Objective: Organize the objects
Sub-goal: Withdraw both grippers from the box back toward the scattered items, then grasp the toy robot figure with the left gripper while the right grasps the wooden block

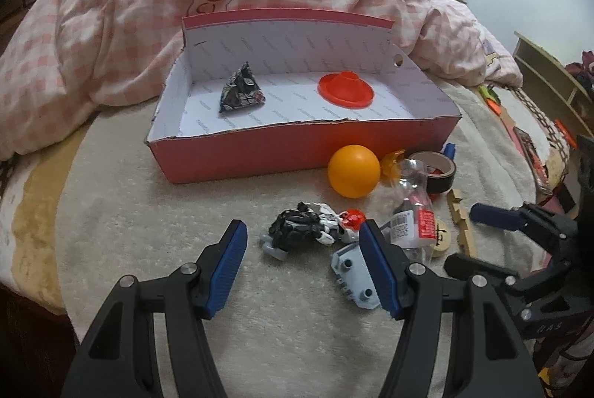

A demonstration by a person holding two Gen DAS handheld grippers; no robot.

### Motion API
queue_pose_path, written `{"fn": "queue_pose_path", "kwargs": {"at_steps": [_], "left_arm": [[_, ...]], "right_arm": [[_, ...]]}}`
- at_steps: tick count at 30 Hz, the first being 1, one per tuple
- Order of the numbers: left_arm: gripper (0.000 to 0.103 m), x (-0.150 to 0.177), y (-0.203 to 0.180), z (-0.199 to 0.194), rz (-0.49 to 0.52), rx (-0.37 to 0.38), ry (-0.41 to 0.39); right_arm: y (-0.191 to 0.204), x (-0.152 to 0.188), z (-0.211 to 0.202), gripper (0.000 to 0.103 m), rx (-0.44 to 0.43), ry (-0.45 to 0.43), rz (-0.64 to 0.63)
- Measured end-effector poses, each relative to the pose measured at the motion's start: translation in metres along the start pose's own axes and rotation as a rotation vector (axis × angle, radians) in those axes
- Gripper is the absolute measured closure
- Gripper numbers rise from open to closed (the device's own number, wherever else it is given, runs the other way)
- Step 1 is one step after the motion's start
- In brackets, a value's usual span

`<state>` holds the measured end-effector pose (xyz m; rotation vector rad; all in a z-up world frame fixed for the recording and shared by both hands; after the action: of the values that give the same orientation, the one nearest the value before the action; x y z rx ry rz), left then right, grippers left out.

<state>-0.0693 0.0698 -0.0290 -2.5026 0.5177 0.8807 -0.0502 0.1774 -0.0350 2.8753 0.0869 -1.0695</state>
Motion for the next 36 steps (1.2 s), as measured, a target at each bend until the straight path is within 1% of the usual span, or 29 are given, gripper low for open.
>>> {"fn": "queue_pose_path", "kwargs": {"at_steps": [4,7,9,11,12,14,16,18,20,22,24,29,34,36], "left_arm": [[0.04,0.001,-0.005,0.002,0.012,0.022,0.0],[0.039,0.003,-0.008,0.006,0.022,0.02,0.008],[0.039,0.004,-0.008,0.009,0.028,0.004,0.011],[0.039,0.004,-0.006,0.011,0.044,-0.036,0.007],[0.039,0.004,-0.005,0.012,0.052,-0.047,0.007],[0.039,0.006,-0.004,0.015,0.05,-0.051,0.014],[0.039,0.006,-0.002,0.017,0.032,-0.046,0.015],[0.039,0.005,0.003,0.016,0.024,-0.069,0.003],[0.039,0.003,0.011,0.014,0.03,-0.127,-0.016],[0.039,0.002,0.016,0.012,0.029,-0.148,-0.023],[0.039,0.003,0.016,0.014,0.018,-0.136,-0.017],[0.038,0.001,0.009,0.024,-0.011,-0.058,-0.006],[0.037,-0.002,0.013,0.033,-0.046,-0.052,-0.015],[0.035,-0.003,0.013,0.035,-0.043,-0.053,-0.021]], "right_arm": [[0.005,0.002,-0.001,0.023,0.005,-0.004,-0.025],[0.008,0.002,0.0,0.034,-0.008,-0.003,-0.017],[0.007,0.002,0.002,0.038,0.005,-0.006,-0.019],[0.005,0.002,0.003,0.049,0.025,-0.013,-0.021],[0.003,0.002,0.003,0.052,0.034,-0.015,-0.016],[-0.002,0.001,0.003,0.064,0.047,-0.015,0.001],[-0.009,0.0,0.003,0.069,0.057,-0.013,0.021],[-0.016,-0.001,0.003,0.071,0.072,-0.013,0.043],[-0.022,-0.002,0.003,0.071,0.08,-0.012,0.056],[-0.024,-0.002,0.004,0.071,0.083,-0.01,0.056],[-0.024,-0.002,0.004,0.071,0.087,-0.012,0.051],[-0.021,-0.002,0.006,0.071,0.103,-0.018,0.022],[-0.02,-0.002,0.007,0.07,0.097,-0.023,0.024],[-0.018,-0.002,0.007,0.069,0.096,-0.028,0.02]]}}
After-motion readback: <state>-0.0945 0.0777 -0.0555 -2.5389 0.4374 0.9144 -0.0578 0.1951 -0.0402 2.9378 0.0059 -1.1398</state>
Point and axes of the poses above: each gripper's, at about its wrist camera, not at the fingertips, and z roughly the way its jaws point, y to its left, x to its underside, the point moved 9 cm from there along z, roughly the way its jaws point, and after that the axes turned 12 degrees about x, right-handed, at the moved point
